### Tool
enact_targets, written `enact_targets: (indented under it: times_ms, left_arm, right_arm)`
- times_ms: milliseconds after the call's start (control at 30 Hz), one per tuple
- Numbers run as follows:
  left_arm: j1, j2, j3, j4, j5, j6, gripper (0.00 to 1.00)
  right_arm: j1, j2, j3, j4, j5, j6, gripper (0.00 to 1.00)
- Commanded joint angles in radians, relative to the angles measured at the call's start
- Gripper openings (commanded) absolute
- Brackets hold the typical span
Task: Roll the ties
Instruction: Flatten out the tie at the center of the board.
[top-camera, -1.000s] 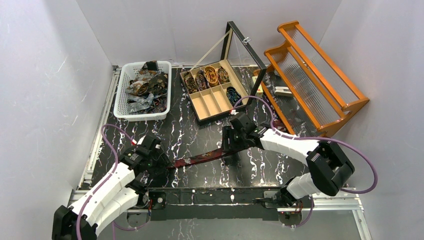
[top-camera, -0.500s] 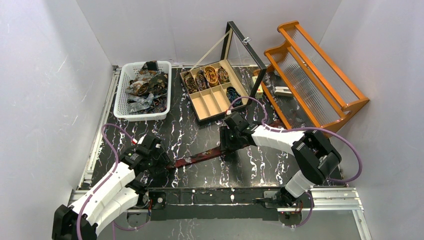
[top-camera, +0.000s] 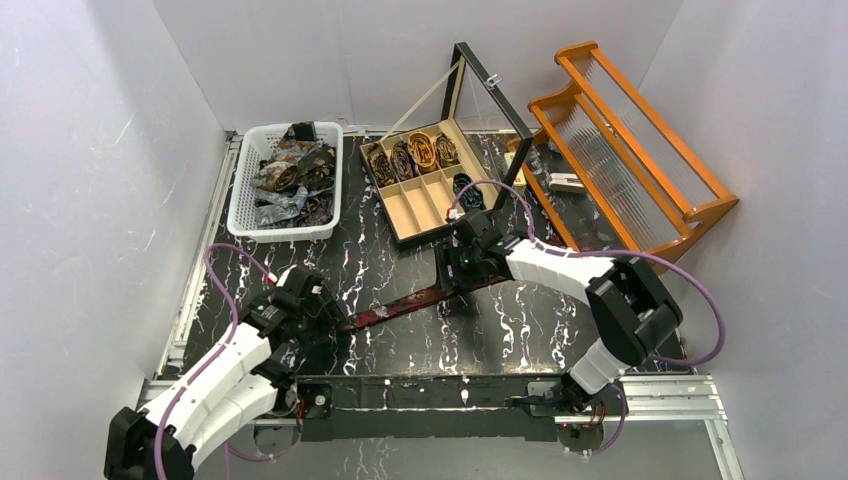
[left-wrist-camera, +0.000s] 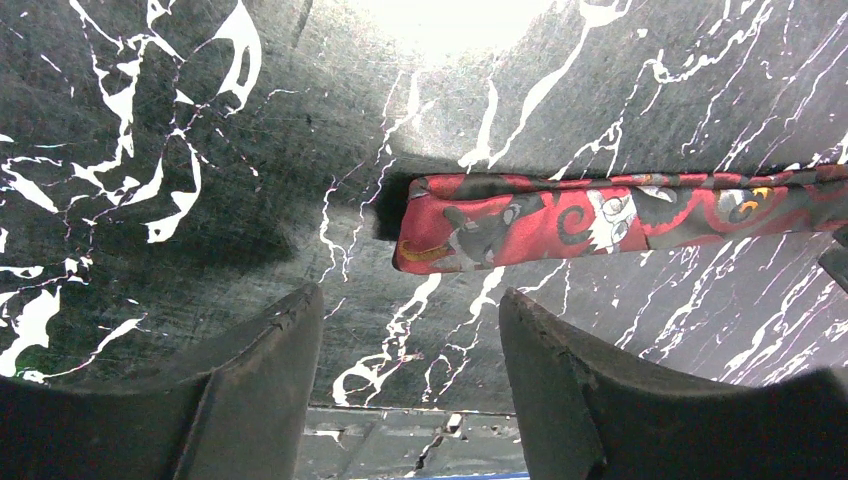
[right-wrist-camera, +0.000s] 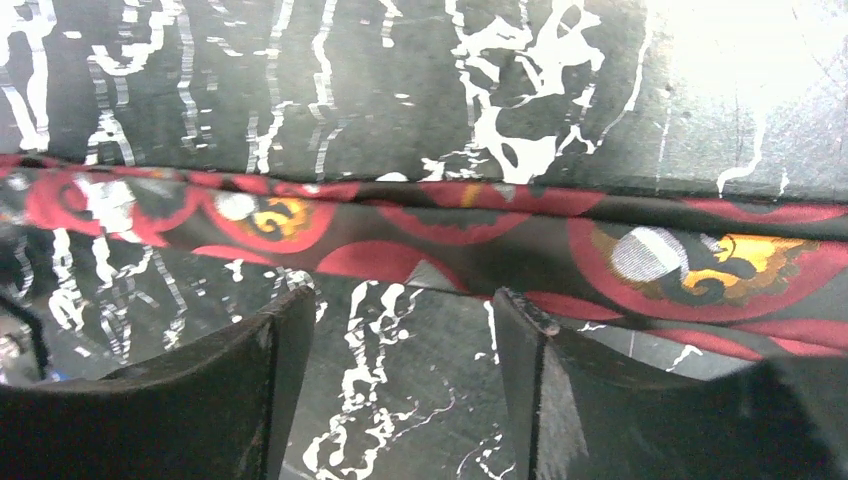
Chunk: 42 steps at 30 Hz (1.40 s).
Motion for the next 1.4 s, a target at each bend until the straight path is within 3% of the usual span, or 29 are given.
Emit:
enact_targets:
  times_ms: [0, 133, 300, 467, 733, 933, 1067, 1167, 1367]
  left_arm:
    - [-0.005, -0.025, 0.024, -0.010, -0.025, 0.017, 0.64]
    - [-0.004, -0.027, 0.027, -0.002, -0.035, 0.025, 0.68]
    - [-0.004, 0.013, 0.059, 0.008, -0.025, 0.072, 0.73]
    - [-0.003, 0.030, 0.081, 0.013, -0.007, 0.102, 0.79]
    - [-0.003, -0.020, 0.045, 0.033, 0.029, 0.085, 0.80]
    - [-0.003, -0.050, 0.022, 0.048, 0.047, 0.058, 0.80]
    - [-0.003, -0.052, 0.015, 0.036, 0.067, 0.051, 0.80]
    - [-0.003, -0.075, 0.016, 0.022, 0.059, 0.044, 0.81]
    - [-0.003, -0.089, 0.024, 0.063, 0.052, 0.053, 0.87]
  right_arm:
    - [-0.001, -0.130, 0.065, -0.009, -0.042, -0.009, 0.78]
    - [-0.001, -0.212, 0.037, 0.003, 0.032, 0.035, 0.98]
    - [-0.001, -0.332, -0.090, 0.126, 0.171, 0.180, 0.99]
    - [-0.001, -0.400, -0.206, 0.277, 0.159, 0.280, 0.99]
    - [-0.002, -0.416, -0.252, 0.308, 0.116, 0.392, 0.99]
    - [-0.001, -0.447, -0.275, 0.336, 0.091, 0.367, 0.98]
    - [-0.002, -0.439, -0.297, 0.448, -0.020, 0.333, 0.91]
    - [-0.001, -0.388, -0.301, 0.564, -0.091, 0.267, 0.89]
    - [0.034, -0.255, -0.209, 0.628, -0.137, 0.105, 0.92]
